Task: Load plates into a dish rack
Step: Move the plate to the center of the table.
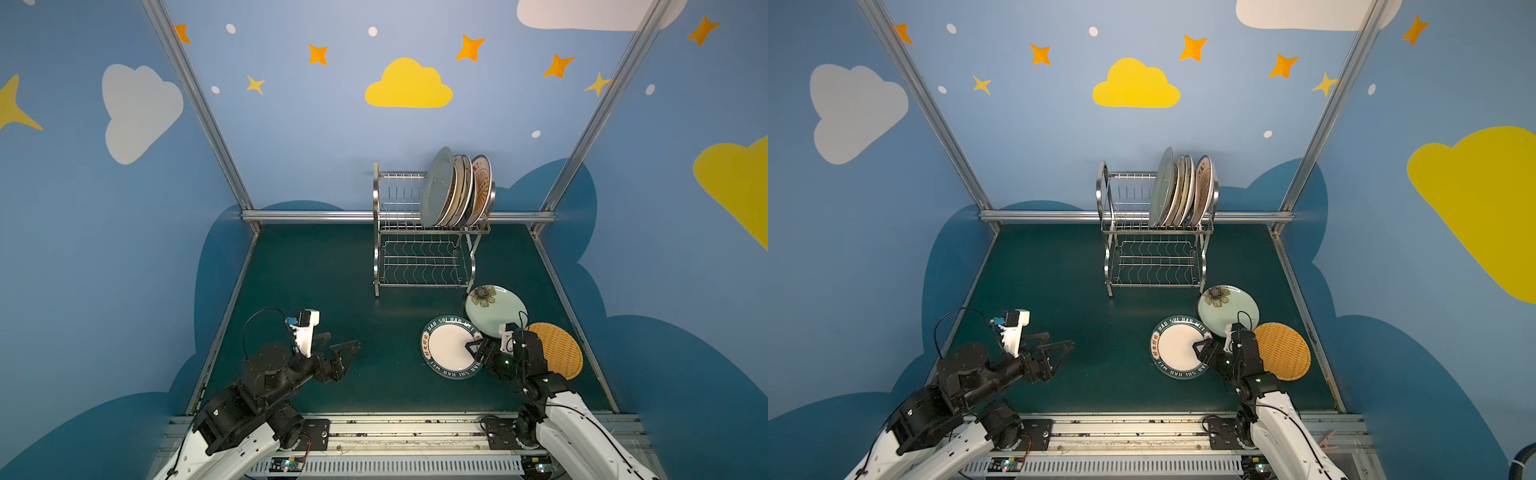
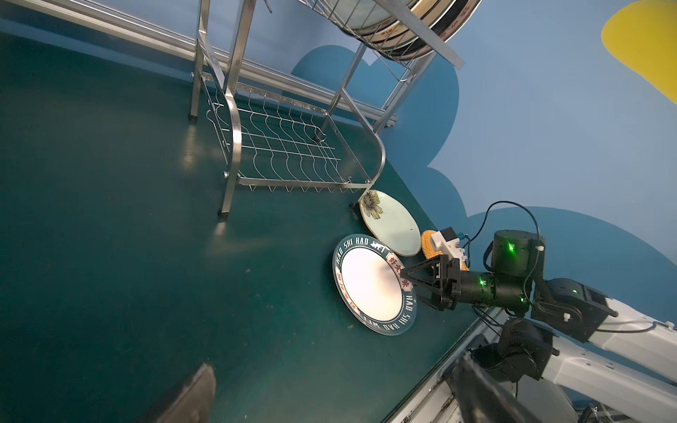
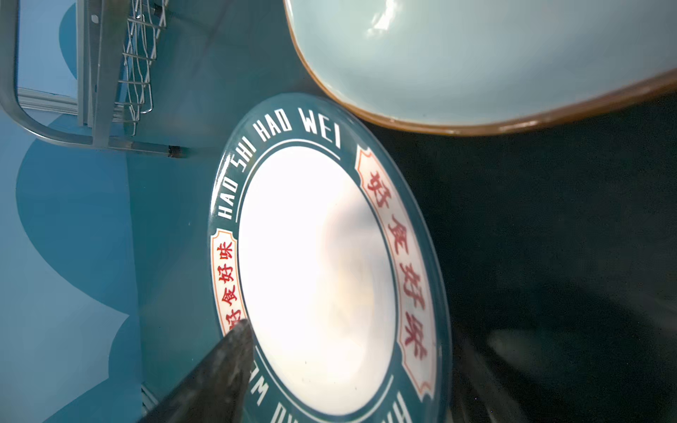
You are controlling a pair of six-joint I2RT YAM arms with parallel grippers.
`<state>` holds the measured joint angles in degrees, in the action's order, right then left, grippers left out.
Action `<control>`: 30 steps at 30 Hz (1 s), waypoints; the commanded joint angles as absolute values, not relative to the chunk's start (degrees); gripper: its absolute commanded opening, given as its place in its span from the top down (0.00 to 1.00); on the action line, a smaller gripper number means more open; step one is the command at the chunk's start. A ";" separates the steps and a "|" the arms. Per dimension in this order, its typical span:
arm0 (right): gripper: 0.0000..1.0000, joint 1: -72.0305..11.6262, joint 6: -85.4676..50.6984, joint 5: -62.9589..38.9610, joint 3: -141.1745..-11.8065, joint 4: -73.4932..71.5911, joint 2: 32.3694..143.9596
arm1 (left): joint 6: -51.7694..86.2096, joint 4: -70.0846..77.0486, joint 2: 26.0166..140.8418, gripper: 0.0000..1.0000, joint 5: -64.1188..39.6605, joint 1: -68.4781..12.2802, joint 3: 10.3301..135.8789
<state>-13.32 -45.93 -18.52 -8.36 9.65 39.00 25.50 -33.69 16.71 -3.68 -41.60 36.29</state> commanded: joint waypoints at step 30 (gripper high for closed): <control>0.71 -18.54 -50.00 -27.95 -19.81 -12.55 81.07 | 25.66 -32.11 16.44 0.00 -6.42 -38.32 35.60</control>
